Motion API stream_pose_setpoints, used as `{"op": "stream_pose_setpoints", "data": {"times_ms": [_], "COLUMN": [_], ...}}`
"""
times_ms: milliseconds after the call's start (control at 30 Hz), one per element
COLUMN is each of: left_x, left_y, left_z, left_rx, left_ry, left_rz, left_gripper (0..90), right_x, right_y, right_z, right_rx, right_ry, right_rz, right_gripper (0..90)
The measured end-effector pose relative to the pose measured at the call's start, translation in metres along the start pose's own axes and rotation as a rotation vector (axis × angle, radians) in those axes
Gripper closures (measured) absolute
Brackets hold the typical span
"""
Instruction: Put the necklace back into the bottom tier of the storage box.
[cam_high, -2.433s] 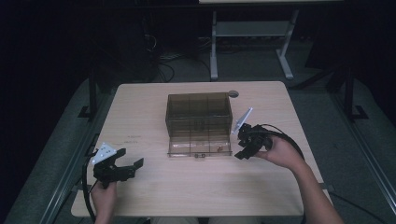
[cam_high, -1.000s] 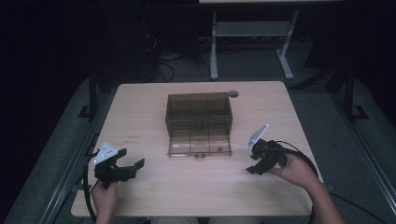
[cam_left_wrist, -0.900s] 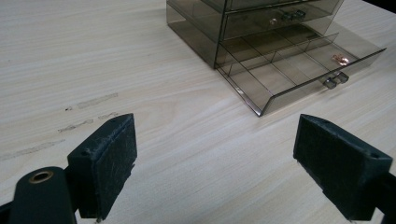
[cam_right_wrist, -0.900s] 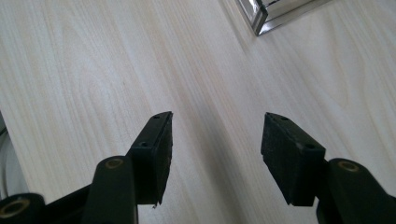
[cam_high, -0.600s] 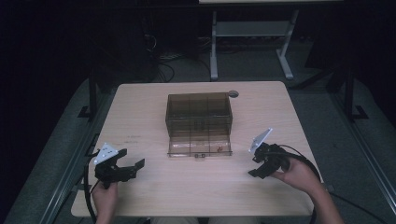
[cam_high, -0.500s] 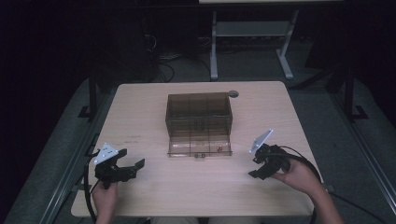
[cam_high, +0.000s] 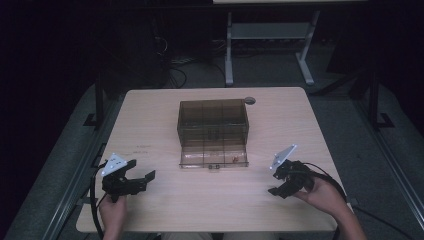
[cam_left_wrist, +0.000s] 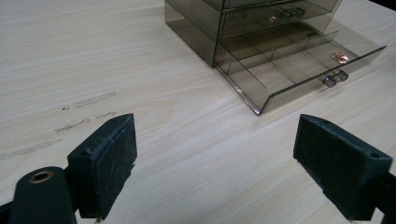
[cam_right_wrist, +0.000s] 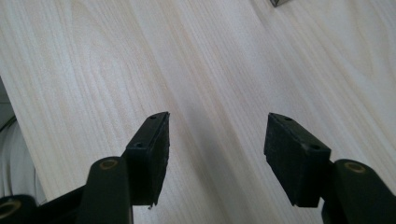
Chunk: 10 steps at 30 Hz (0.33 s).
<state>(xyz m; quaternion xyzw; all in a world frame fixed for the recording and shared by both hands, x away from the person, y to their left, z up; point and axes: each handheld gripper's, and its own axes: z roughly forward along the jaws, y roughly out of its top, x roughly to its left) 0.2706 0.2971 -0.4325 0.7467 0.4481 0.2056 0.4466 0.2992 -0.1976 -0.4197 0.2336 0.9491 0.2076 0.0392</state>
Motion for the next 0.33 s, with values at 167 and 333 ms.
{"op": "stream_pose_setpoints", "data": {"times_ms": [167,333], "left_x": [-0.001,-0.002], "left_y": [0.000,0.001], "left_z": [0.001,0.002], "left_rx": [-0.003,0.007], "left_ry": [0.002,0.007], "left_rz": [-0.004,0.014], "left_gripper": [12.9,13.0], "right_x": [0.007,0.021], "right_y": [-0.005,-0.018], "right_z": [-0.005,-0.004], "right_rx": [-0.029,-0.061], "right_ry": [-0.023,-0.048], "right_rz": [0.000,0.010], "right_gripper": [38.1,36.9]}}
